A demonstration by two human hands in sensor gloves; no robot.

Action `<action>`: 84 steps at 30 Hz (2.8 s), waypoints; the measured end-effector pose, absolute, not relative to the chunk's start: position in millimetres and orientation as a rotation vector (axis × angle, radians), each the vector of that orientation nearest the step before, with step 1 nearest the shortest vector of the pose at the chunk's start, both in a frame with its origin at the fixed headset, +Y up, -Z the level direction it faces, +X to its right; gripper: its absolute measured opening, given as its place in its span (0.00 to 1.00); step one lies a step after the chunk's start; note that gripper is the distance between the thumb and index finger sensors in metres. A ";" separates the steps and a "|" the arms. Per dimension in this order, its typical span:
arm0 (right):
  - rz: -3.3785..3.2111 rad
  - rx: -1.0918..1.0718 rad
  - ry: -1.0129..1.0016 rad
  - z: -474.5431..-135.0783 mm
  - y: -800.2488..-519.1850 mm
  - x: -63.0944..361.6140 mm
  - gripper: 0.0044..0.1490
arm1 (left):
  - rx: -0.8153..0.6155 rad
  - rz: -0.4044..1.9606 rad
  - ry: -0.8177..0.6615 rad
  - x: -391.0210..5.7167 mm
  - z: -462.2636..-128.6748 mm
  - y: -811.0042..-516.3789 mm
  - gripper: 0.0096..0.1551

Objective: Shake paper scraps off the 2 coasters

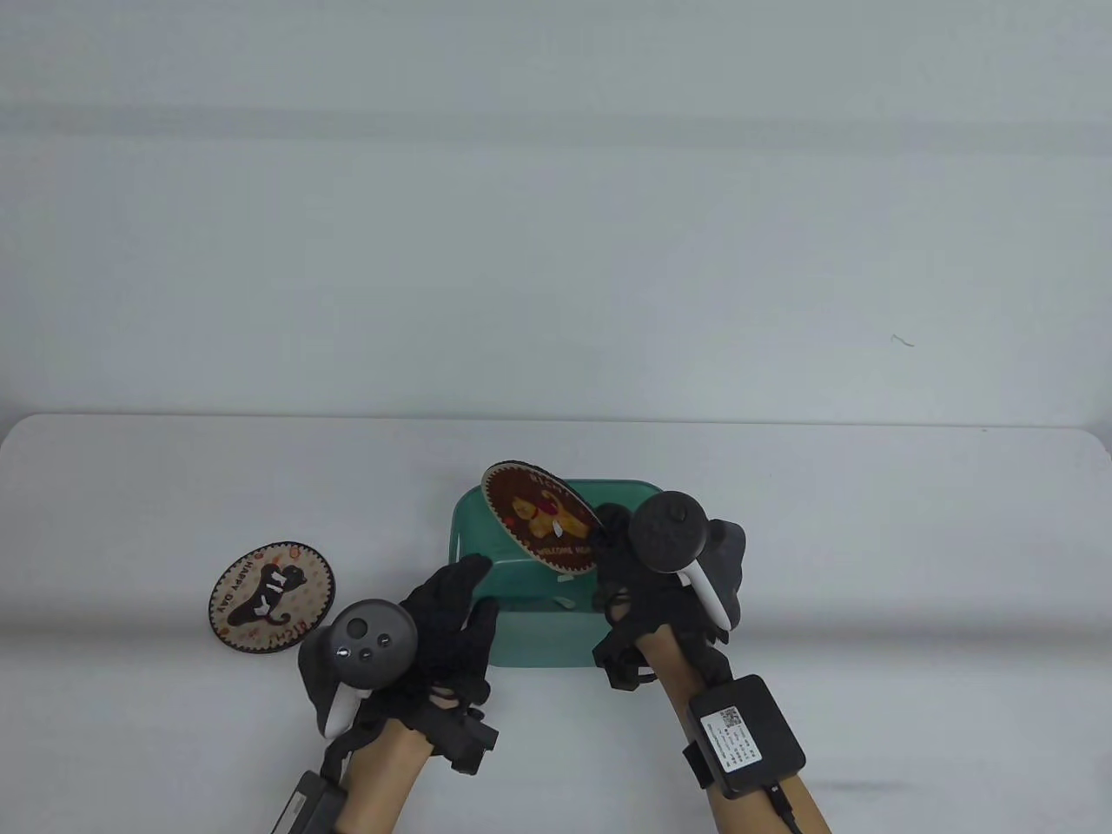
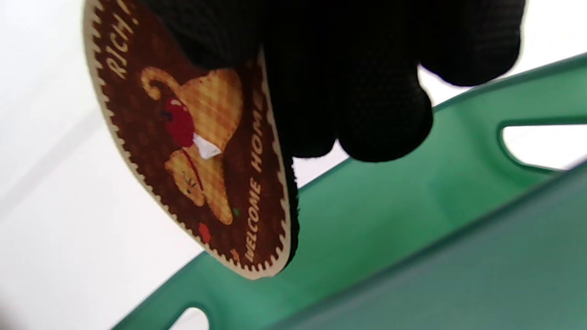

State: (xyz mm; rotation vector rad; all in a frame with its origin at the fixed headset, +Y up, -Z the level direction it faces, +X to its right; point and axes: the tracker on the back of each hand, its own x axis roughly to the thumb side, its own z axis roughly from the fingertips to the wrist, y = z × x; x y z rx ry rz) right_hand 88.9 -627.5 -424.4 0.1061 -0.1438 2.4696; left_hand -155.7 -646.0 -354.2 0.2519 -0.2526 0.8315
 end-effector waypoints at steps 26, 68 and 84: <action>2.413 0.107 -0.190 -432.6 -630.4 133.7 0.26 | -0.036 0.415 -0.244 -89.5 -416.8 -636.2 0.32; 1.760 -0.624 -0.047 -467.5 -744.7 278.6 0.31 | 0.077 0.734 -0.106 -193.7 -340.0 -712.8 0.34; 1.892 -0.708 0.094 -485.1 -775.1 280.1 0.35 | 0.011 0.713 -0.091 -195.3 -347.5 -720.2 0.34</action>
